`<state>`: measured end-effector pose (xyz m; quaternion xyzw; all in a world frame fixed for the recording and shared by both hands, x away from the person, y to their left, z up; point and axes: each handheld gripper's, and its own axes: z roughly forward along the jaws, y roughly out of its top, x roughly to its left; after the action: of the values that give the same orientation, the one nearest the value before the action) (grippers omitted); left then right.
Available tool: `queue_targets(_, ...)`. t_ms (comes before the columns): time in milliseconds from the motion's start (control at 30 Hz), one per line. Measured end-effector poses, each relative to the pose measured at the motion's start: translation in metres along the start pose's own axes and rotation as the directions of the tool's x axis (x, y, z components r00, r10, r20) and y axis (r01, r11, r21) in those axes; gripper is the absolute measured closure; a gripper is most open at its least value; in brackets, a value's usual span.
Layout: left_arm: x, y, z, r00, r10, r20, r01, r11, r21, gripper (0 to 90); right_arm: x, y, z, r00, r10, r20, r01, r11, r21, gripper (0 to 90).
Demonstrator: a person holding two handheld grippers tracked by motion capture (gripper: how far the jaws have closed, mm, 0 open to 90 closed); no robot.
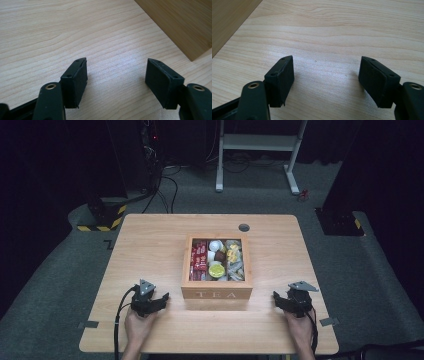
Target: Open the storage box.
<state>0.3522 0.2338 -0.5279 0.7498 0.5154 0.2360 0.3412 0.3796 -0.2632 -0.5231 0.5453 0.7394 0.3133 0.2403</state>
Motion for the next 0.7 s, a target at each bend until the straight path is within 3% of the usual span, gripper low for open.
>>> queue_targets(700, -0.0003, 0.0006, 0.0007, 0.9999, -0.010, 0.006, 0.010, 1.0000, -0.001, 32.8, 0.0000, -0.0001, -0.0001, 1.0000, 0.002, 0.001, -0.002, 1.0000, 0.001, 28.2)
